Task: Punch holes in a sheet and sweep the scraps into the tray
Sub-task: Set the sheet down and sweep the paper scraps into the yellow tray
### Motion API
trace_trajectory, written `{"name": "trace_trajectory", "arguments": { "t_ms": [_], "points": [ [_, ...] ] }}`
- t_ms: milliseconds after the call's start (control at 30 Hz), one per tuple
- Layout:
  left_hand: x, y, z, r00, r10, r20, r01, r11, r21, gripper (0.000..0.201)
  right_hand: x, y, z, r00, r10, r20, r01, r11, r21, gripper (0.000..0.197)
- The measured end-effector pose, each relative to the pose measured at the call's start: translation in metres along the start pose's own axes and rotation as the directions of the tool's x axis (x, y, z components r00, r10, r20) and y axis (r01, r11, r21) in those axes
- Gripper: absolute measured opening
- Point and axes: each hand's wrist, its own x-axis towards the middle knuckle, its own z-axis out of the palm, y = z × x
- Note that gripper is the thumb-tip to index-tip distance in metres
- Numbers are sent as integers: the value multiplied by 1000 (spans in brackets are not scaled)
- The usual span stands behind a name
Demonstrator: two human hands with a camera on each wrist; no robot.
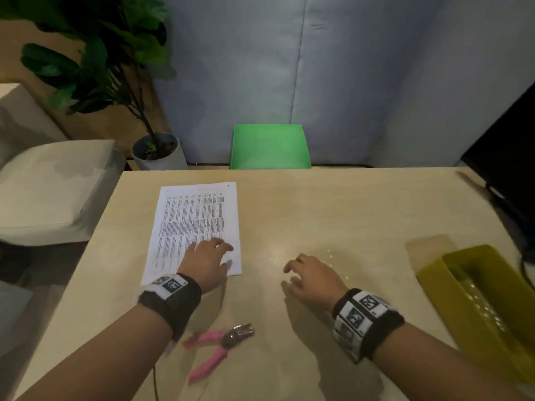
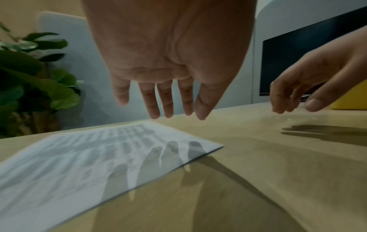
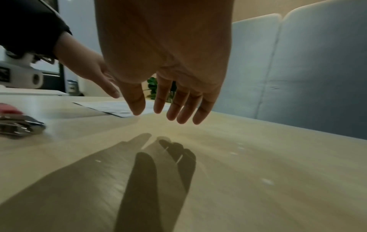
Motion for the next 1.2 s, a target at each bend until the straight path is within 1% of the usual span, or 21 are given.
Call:
{"name": "trace_trajectory", "arguments": {
  "t_ms": [100, 200, 333, 433, 533, 733, 1033, 1133, 1200],
  "points": [
    [18, 47, -5, 995, 99, 22, -99, 995, -14, 40, -11, 46, -9, 989, 140, -40, -140, 990, 2, 37],
    [31, 88, -1, 985, 157, 77, -153, 987, -48, 41, -22, 79, -12, 974, 225, -36, -225, 974, 3, 39],
    [43, 132, 9, 964, 197, 180, -198, 980, -8, 45, -34, 107, -12, 974, 226, -1, -226, 973, -53, 39],
    [48, 155, 14, 954, 218, 207, -228, 973, 27, 46, -43, 113, -11, 979, 201, 41, -198, 977, -75, 39],
    [54, 173, 19, 945, 233, 229, -252, 966, 62, 47, -51, 114, -9, 981, 181, 69, -173, 980, -100, 45],
    [66, 192, 26, 930, 242, 277, -286, 949, 131, 50, -56, 115, -4, 986, 151, 65, -140, 977, -159, 42],
    [75, 193, 34, 911, 292, 293, -358, 910, 207, 44, -50, 111, -9, 971, 165, 174, -114, 956, -270, 46],
    [79, 191, 34, 903, 313, 293, -382, 898, 217, 43, -50, 112, -11, 967, 162, 196, -106, 958, -267, 47],
    [81, 190, 34, 904, 331, 271, -391, 897, 207, 40, -48, 114, -12, 973, 160, 168, -122, 968, -218, 43]
  ]
}}
